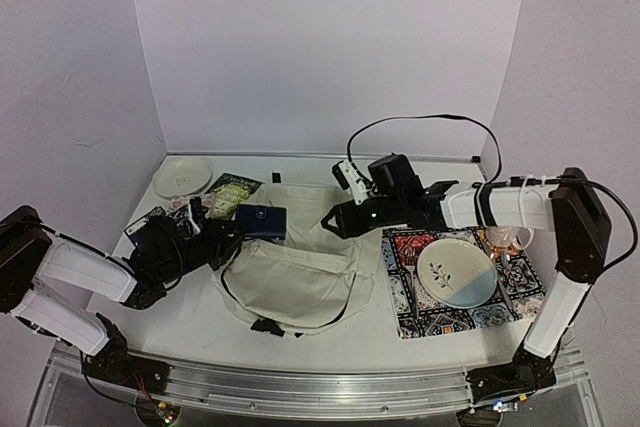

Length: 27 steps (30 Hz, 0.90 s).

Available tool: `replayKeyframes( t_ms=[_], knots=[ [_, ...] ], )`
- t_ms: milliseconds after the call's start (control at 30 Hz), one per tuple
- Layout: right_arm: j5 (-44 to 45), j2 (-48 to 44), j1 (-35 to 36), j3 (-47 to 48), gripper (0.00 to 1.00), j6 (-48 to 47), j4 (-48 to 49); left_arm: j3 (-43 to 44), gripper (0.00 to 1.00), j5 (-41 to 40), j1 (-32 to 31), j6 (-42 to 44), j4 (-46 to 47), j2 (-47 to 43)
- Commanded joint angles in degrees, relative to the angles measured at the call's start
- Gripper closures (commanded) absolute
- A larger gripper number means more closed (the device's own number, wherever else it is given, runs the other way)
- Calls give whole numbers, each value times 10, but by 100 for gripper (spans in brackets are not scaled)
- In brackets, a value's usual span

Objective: Pack the student bag
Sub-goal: Pick up the lower front pocket of the student bag.

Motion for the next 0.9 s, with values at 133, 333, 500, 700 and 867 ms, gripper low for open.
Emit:
replayKeyframes(
  t_ms=[133, 333, 500, 700, 867],
  knots=[
    [119, 86, 28, 97, 44, -131, -137, 5, 100, 59, 28, 13, -38, 3],
    [189, 140, 70, 135, 43, -183, -169, 22, 100, 79, 30, 25, -70, 19],
    [214, 165, 97, 146, 36, -206, -186, 21, 100, 78, 33, 32, -94, 9],
    [246, 178, 115, 146, 27, -231, -198, 28, 100, 68, 34, 57, -154, -20],
    [340, 192, 117, 156, 33, -230, -198, 31, 100, 77, 34, 62, -168, -19]
  ],
)
